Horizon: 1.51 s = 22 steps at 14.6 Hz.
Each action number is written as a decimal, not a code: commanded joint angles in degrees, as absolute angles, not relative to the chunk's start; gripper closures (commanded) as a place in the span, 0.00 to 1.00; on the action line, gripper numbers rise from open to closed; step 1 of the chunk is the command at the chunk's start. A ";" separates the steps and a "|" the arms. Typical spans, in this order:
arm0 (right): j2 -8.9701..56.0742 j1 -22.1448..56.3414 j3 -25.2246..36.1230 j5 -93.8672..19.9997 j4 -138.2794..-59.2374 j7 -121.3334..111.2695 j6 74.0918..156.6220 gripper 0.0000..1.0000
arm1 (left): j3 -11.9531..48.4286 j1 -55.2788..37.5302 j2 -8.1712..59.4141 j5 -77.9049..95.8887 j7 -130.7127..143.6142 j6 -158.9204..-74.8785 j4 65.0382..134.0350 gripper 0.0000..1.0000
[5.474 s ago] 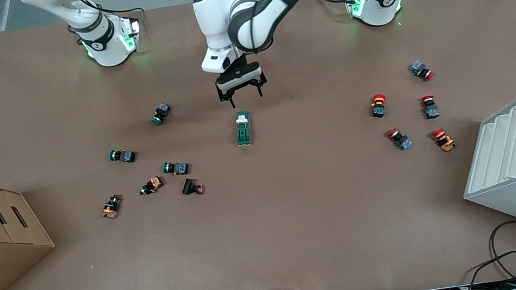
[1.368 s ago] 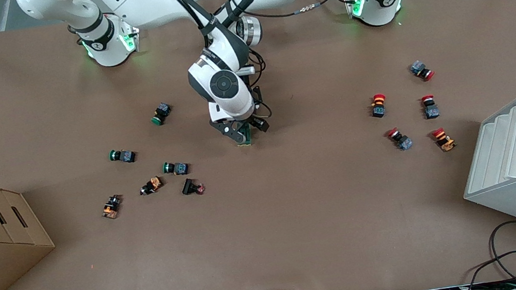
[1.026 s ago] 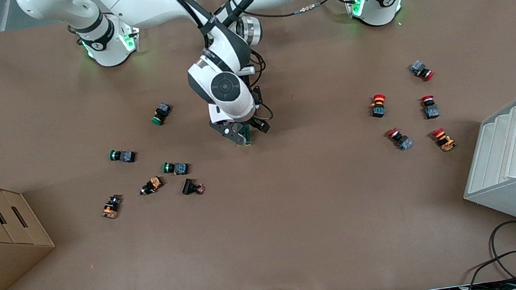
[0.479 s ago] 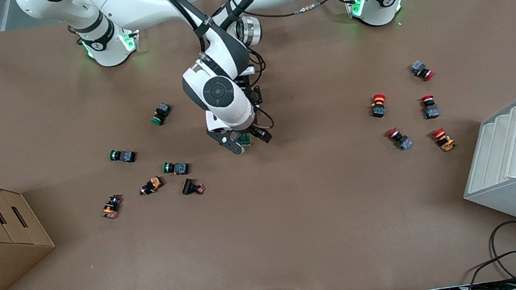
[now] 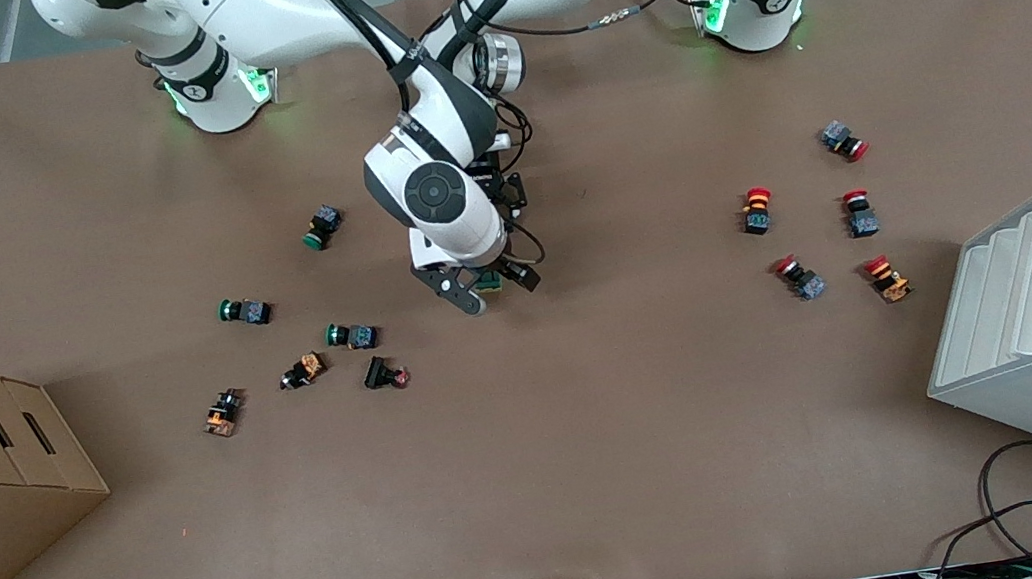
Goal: Close load switch with both arms
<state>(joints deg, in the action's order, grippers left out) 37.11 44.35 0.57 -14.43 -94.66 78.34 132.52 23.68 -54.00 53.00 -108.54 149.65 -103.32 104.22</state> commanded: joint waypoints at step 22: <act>39.56 31.04 0.26 -11.08 -83.85 56.99 123.42 0.00 | 24.78 -53.00 52.39 -101.97 144.33 -104.06 102.75 0.00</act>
<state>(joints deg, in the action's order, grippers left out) 42.22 35.11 1.43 -13.26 -83.77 63.19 127.38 23.98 -53.99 52.94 -105.70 147.35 -103.41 103.18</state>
